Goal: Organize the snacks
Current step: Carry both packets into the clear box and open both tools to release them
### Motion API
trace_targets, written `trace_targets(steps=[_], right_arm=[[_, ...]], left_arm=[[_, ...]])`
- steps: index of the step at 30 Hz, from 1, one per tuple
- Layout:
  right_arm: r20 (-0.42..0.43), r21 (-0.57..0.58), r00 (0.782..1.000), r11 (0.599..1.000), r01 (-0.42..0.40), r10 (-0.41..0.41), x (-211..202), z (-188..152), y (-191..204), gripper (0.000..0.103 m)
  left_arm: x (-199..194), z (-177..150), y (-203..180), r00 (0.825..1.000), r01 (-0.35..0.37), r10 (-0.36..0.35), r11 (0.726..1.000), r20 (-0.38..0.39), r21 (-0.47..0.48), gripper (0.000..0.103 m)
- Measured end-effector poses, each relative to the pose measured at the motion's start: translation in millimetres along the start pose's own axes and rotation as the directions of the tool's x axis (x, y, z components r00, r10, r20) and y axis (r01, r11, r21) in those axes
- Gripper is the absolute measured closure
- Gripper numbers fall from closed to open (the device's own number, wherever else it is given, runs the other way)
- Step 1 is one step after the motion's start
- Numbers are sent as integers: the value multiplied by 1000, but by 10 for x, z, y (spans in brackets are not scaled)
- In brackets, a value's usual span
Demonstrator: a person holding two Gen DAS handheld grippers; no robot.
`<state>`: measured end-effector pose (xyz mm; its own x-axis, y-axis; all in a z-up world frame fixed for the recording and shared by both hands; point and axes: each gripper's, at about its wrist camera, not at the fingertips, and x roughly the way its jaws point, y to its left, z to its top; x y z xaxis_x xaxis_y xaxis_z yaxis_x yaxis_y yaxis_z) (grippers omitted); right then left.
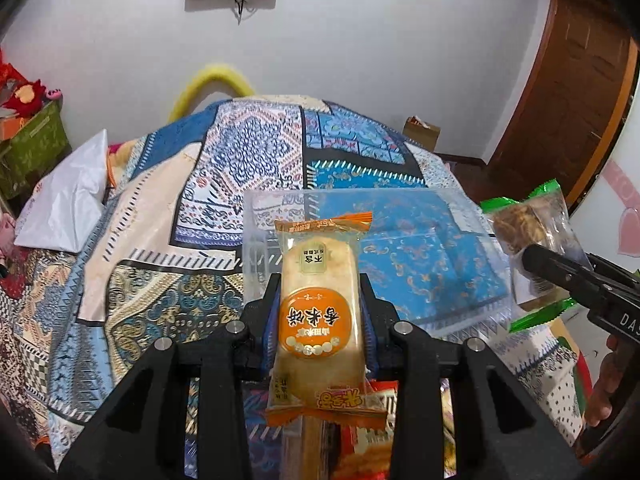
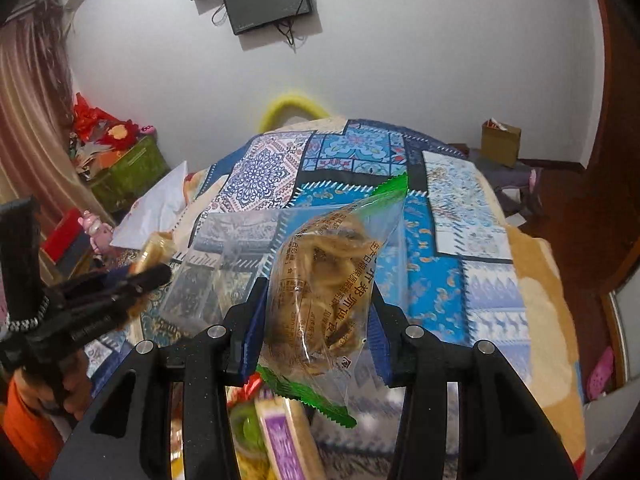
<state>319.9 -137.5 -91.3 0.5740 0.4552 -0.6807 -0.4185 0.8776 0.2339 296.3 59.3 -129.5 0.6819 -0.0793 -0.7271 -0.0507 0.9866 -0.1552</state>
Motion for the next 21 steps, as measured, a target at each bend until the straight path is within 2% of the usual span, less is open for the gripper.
trace_targets(steps=[8, 21], right_arm=[[-48, 2, 999, 1000, 21, -21, 421, 60, -5, 62], [-171, -64, 983, 996, 54, -65, 818, -106, 26, 61]], left_arm=[[477, 36, 39, 998, -4, 4, 1000, -61, -13, 69], [771, -37, -40, 993, -33, 36, 999, -108, 33, 68]])
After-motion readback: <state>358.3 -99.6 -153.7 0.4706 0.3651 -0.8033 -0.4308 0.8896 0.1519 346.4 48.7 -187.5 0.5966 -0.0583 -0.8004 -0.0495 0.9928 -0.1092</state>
